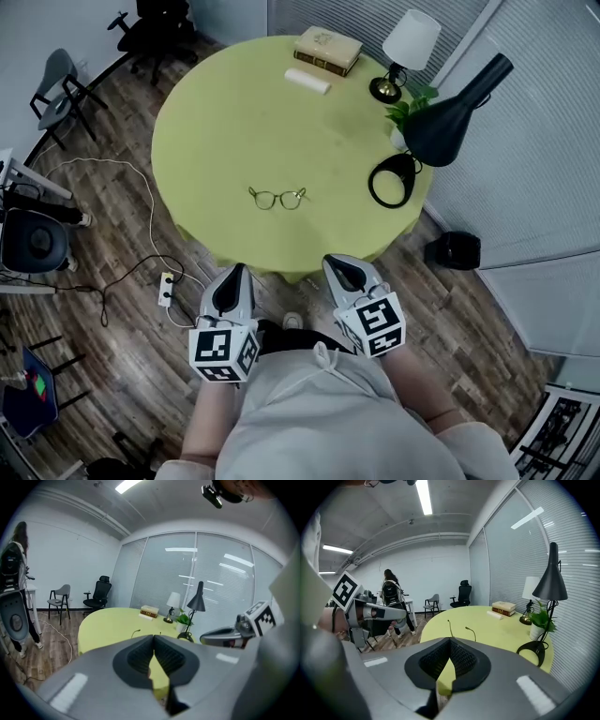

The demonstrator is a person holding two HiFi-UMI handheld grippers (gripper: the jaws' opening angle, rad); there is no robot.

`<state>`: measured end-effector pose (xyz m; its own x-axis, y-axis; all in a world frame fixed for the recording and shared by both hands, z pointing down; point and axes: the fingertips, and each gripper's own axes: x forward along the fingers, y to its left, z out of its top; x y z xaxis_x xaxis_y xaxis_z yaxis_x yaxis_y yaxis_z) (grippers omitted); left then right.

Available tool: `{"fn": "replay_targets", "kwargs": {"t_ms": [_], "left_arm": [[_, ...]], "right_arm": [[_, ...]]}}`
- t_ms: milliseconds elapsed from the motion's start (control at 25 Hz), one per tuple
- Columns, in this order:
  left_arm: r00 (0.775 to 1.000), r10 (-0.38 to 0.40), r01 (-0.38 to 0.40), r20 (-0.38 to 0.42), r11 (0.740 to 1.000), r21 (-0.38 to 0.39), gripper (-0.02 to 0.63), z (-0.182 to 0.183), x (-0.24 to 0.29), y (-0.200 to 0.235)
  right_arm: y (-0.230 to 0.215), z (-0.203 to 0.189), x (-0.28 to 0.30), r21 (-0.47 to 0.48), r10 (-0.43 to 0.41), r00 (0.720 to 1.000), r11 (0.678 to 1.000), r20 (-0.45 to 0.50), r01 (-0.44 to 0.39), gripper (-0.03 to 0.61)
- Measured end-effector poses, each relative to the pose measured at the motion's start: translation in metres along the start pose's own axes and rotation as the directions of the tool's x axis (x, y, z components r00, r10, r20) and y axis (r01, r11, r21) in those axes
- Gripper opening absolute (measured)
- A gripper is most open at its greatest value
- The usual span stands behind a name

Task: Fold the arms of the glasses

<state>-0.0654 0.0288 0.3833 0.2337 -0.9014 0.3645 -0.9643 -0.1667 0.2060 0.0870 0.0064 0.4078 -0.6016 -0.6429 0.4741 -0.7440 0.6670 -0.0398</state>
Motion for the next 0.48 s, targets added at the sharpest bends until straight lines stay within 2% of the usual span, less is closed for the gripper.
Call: {"fn": "replay_targets", "kwargs": {"t_ms": [320,480], "left_arm": [[0.998,-0.049,0.05,-0.03,0.998,0.034,0.006,0.016,0.066,0.017],[0.996,-0.079,0.081,-0.053,0.996,0.045,0.006,0.027,0.102,0.033]], "right_arm": [[-0.04,0.008,0.051,0.013,-0.031,0.998,0.999,-0.048,0.032,0.0],[-0.061,0.013,0.077,0.052,-0.06,0.995,0.997,-0.082,0.064,0.0]]}}
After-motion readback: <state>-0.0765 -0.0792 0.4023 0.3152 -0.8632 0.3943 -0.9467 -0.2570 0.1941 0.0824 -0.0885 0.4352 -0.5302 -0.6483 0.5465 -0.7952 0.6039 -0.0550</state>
